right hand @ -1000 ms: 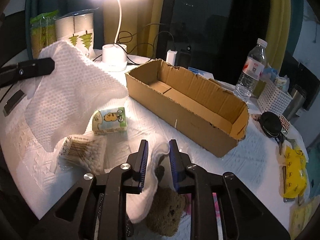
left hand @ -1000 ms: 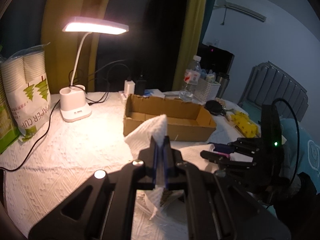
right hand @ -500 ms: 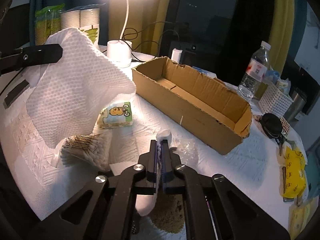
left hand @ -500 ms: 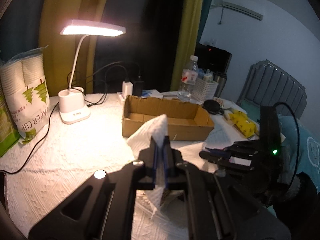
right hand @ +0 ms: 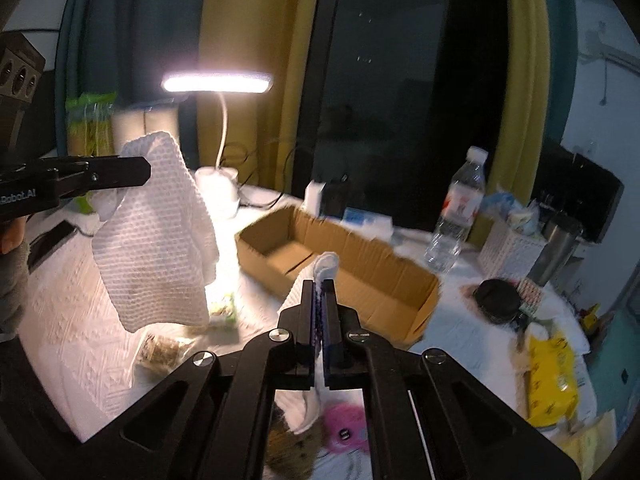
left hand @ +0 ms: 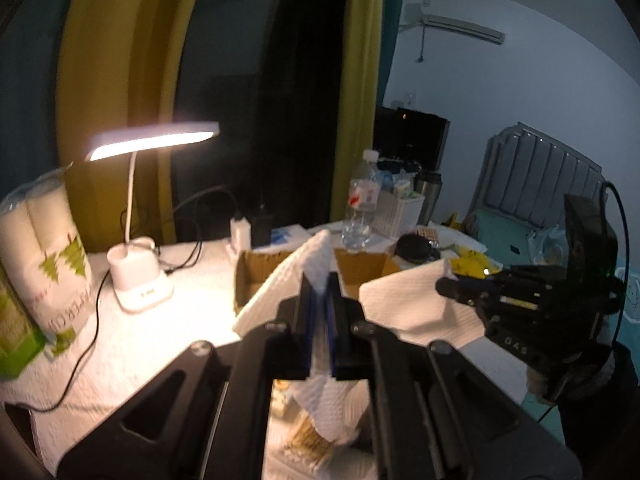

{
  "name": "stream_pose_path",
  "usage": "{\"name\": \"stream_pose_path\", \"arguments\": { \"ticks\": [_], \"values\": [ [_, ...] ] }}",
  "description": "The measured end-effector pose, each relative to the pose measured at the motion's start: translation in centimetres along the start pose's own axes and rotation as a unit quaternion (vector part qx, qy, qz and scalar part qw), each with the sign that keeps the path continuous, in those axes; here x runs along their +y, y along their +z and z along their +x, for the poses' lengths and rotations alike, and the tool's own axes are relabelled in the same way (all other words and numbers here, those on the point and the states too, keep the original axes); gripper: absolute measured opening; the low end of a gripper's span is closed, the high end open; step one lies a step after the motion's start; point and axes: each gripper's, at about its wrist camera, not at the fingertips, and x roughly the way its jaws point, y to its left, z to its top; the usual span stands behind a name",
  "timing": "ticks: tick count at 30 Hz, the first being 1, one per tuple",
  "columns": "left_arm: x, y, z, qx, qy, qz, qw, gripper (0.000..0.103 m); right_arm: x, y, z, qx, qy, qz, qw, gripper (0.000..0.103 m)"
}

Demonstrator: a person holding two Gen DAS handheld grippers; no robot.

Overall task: Organize soft objects
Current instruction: 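Lift the held towels with both tools toward the cardboard box, then lower the towels into the cardboard box and open both tools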

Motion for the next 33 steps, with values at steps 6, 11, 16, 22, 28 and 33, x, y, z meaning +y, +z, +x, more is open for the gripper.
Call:
{"name": "stream_pose_path", "arguments": {
  "ticks": [6,11,16,22,28,33],
  "values": [
    [-0.7,2.8,1.7,-0.013,-0.004,0.012,0.9998,0.005,-3.1,1.2,-0.1,-0.023,-0.016,0.008,1.000,0.002],
    [-1.1,4.6,3.5,-0.024,-0.009,0.017,0.9995,0.004,-5.6,1.5,0.6,-0.034,-0.023,0.022,0.999,0.002],
    [-1.6,5.3,6.0,-0.023,-0.019,0.016,0.9994,0.005,-7.1,1.7,2.1,-0.033,-0.024,0.030,0.999,0.002],
    [-1.8,5.5,9.1,-0.029,-0.037,0.004,0.9989,0.004,-8.4,1.4,4.1,-0.026,-0.023,0.041,0.999,0.002],
    [-1.7,4.4,13.5,-0.010,-0.041,-0.009,0.9991,0.004,-9.2,0.2,7.2,-0.004,-0.013,0.059,0.998,0.002],
    [-1.4,2.7,17.4,0.029,-0.038,-0.017,0.9987,0.004,-9.3,-1.1,9.9,0.022,0.000,0.068,0.997,0.002]
  ]
}}
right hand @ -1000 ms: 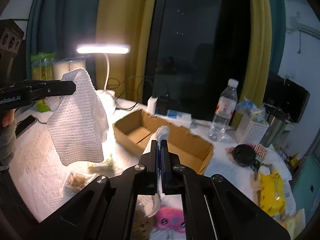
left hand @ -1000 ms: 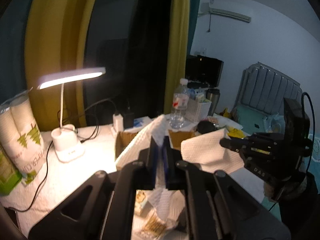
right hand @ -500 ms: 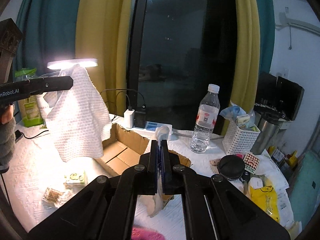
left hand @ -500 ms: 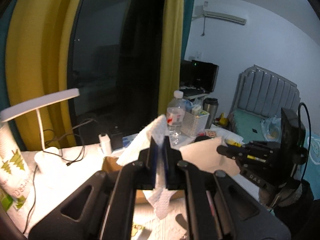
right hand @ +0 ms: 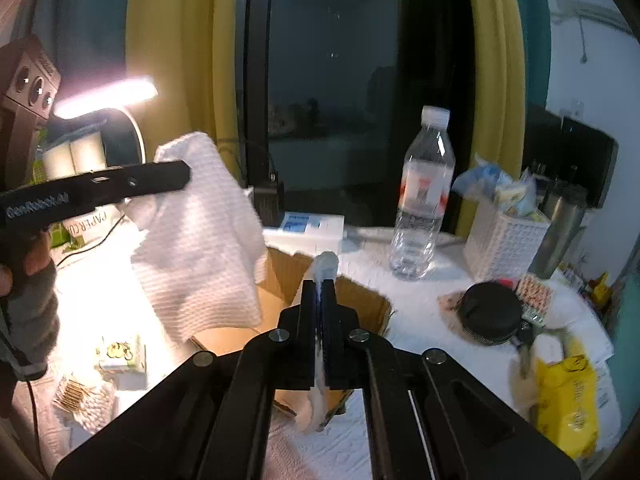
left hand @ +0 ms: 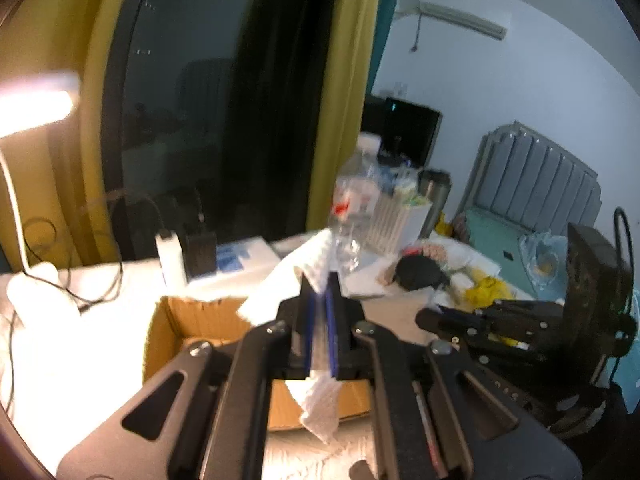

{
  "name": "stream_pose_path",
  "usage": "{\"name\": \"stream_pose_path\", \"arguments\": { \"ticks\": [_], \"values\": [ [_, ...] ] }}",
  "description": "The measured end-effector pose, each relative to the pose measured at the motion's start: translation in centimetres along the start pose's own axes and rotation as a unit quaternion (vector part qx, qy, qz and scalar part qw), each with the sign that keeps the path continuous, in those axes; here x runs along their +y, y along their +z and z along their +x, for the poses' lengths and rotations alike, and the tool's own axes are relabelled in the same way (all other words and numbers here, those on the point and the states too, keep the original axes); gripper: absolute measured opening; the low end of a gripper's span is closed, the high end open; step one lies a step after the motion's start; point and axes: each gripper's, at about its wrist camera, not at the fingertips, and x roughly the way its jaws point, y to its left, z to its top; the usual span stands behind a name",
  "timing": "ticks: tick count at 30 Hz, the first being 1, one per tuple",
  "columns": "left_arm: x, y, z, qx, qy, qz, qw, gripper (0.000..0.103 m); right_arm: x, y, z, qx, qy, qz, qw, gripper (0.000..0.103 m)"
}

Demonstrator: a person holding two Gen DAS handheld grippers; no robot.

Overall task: Organize soft objects
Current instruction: 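Lower the towels into the cardboard box and open both tools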

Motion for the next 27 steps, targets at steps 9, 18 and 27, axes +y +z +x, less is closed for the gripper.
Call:
{"name": "stream_pose_path", "arguments": {
  "ticks": [9,18,27],
  "values": [
    [1.2,-4.2,6.9,0.145,0.024,-0.013,0.9890,0.007,0.4,-2.4,4.0,0.056,0.022,0.005,0.998,0.002],
    [1.5,-7.0,9.9,0.245,0.027,-0.005,0.9690,0.011,0.4,-3.3,5.8,0.093,0.029,0.001,0.995,0.002],
    [0.3,-7.8,8.8,0.253,0.017,0.003,0.9673,0.016,0.1,-2.8,6.3,0.115,0.053,-0.016,0.992,0.001]
  ]
}}
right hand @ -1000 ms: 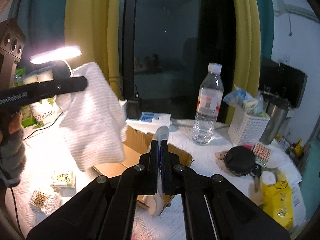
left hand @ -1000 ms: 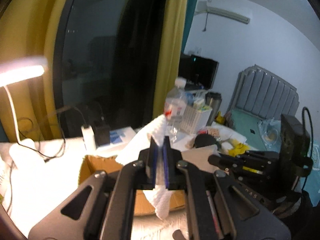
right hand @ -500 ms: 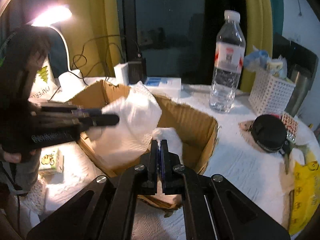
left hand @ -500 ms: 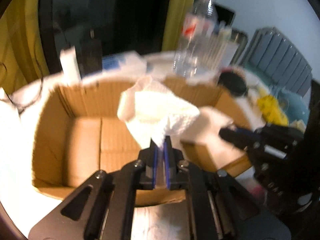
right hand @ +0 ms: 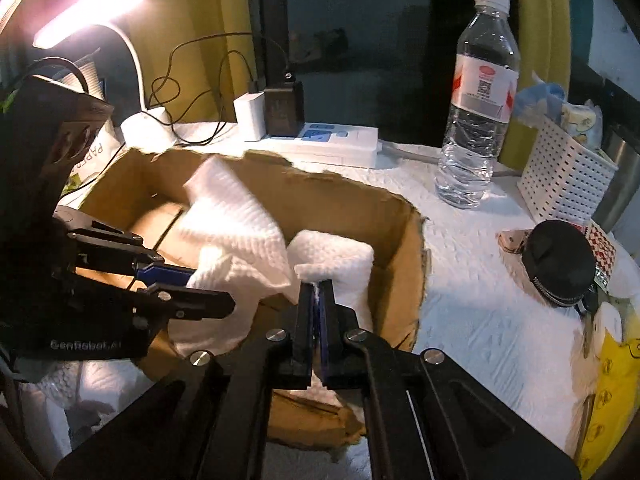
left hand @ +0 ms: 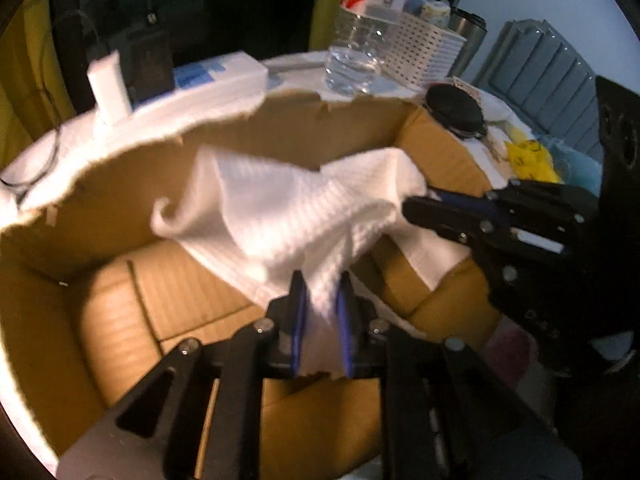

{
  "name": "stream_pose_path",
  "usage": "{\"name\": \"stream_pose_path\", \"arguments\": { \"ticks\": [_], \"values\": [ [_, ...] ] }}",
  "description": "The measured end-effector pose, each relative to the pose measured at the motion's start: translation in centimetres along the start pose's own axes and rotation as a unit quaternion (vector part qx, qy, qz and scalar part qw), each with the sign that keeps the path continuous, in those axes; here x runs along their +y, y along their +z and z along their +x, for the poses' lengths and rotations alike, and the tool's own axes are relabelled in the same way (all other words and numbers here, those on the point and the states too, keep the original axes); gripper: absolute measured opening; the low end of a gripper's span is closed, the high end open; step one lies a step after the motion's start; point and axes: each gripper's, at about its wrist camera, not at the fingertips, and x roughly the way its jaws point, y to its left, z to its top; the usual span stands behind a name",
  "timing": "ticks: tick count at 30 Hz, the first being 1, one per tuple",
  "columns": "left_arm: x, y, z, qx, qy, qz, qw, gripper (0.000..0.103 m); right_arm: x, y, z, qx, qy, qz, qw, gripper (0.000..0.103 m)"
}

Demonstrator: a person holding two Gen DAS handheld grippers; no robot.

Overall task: Organize soft objects
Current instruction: 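Lower the towels into the cardboard box and open both tools, then move the left tool to the cotton swab bag while the right tool approaches the bubble wrap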

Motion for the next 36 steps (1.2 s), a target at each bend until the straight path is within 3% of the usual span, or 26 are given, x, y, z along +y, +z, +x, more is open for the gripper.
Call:
{"name": "stream_pose_path", "arguments": {
  "ticks": [3,6,8,9,10,23,25,36],
  "values": [
    [0.4,0.2,-0.7,-0.013,0.003,-0.007,0.9999,0.018,0.6,-0.2,-0.5,-0.003,0.010,0.005,1.000,0.008],
    [0.8,0.0,-1.5,-0.025,0.015,-0.007,0.9996,0.028,1.1,-0.5,-1.2,-0.005,0.016,0.011,1.000,0.024],
    [1.0,-0.1,-1.8,-0.030,0.018,-0.007,0.9993,0.047,1.3,-0.7,-1.9,-0.009,0.019,0.020,1.000,0.032],
    [0.9,-0.2,-2.2,-0.036,0.018,-0.007,0.9992,0.067,1.4,-0.8,-2.3,-0.011,0.020,0.024,0.999,0.039],
    [0.9,-0.3,-2.7,-0.043,0.018,-0.008,0.9989,0.075,1.5,-0.8,-2.7,-0.013,0.020,0.026,0.999,0.041],
    [0.2,-2.1,-8.9,-0.118,0.025,-0.008,0.9927,0.076,3.5,-1.3,-8.5,-0.049,-0.027,0.027,0.998,0.046],
    [0.0,-2.6,-9.7,-0.125,0.023,-0.006,0.9919,0.076,4.0,-1.4,-9.1,-0.051,-0.029,0.025,0.998,0.051],
    [-0.4,-6.2,-12.8,-0.143,0.017,-0.015,0.9895,0.076,6.0,-3.3,-11.2,-0.051,-0.037,0.021,0.998,0.052]
  ]
}}
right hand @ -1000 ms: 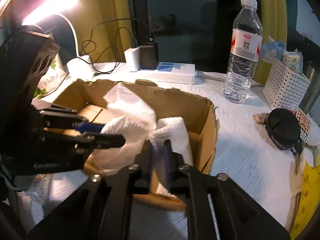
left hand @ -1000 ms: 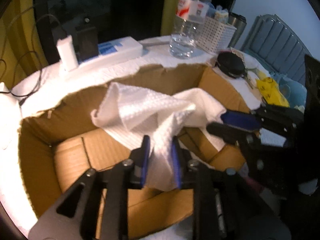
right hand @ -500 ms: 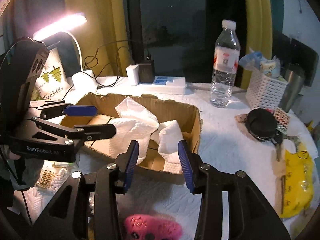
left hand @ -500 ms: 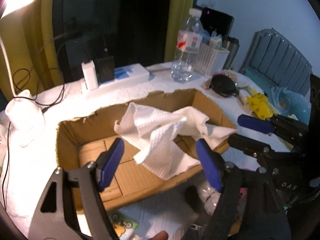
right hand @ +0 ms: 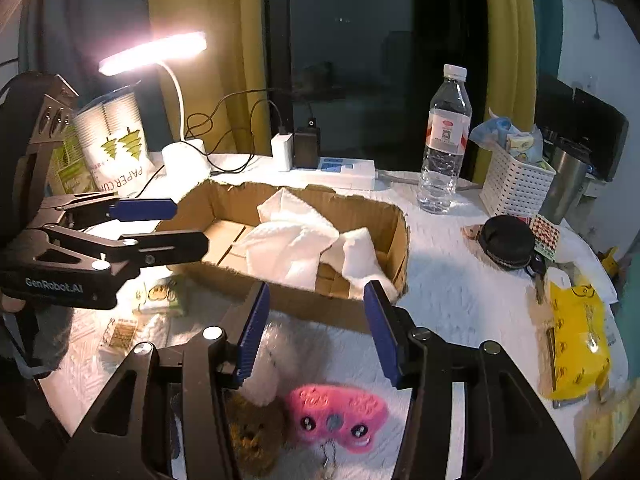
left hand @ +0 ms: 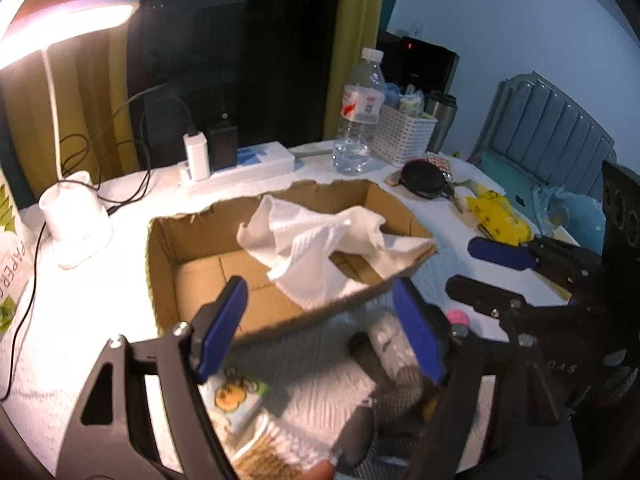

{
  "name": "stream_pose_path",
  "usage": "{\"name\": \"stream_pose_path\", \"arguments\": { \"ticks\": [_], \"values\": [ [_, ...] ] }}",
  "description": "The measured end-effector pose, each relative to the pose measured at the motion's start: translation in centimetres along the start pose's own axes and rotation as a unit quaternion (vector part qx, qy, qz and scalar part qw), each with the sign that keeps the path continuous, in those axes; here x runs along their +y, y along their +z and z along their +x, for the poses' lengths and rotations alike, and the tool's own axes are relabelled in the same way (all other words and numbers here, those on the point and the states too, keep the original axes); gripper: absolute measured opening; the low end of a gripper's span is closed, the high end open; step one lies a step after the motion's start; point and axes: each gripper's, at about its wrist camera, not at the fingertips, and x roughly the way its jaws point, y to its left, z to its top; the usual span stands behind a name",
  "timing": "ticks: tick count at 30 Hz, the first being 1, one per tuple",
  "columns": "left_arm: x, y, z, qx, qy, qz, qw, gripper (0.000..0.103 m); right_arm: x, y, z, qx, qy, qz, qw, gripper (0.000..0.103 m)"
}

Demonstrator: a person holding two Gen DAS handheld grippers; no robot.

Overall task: Organize soft objects
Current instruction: 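Move the left tool to the cotton swab bag while the right tool approaches the bubble wrap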

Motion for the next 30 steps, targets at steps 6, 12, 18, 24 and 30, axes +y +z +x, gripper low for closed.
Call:
{"name": "stream_pose_path", "arguments": {
  "ticks": [6,12,18,24,30],
  "values": [
    [-0.1,-2.0,-0.9,0.004,-0.006,-0.006,1.0000,0.087,0.5,-1.4,-0.9,0.005,-0.001,0.001,1.000,0.052],
    [0.8,-4.2,-2.1,0.009,0.003,-0.021,0.9997,0.088,0.8,-2.7,-0.7,0.014,0.005,0.004,1.000,0.052],
    [2.1,-6.4,-2.5,0.018,0.019,-0.044,0.9987,0.088,1.0,-3.5,-0.1,0.021,0.011,0.010,1.000,0.052],
    [3.4,-8.3,-2.4,0.033,0.032,-0.064,0.9969,0.088,1.2,-4.2,0.5,0.027,0.016,0.013,0.999,0.052],
    [4.1,-10.2,-2.0,0.053,0.045,-0.072,0.9950,0.088,1.3,-4.3,1.3,0.028,0.025,0.021,0.999,0.052]
  ]
}}
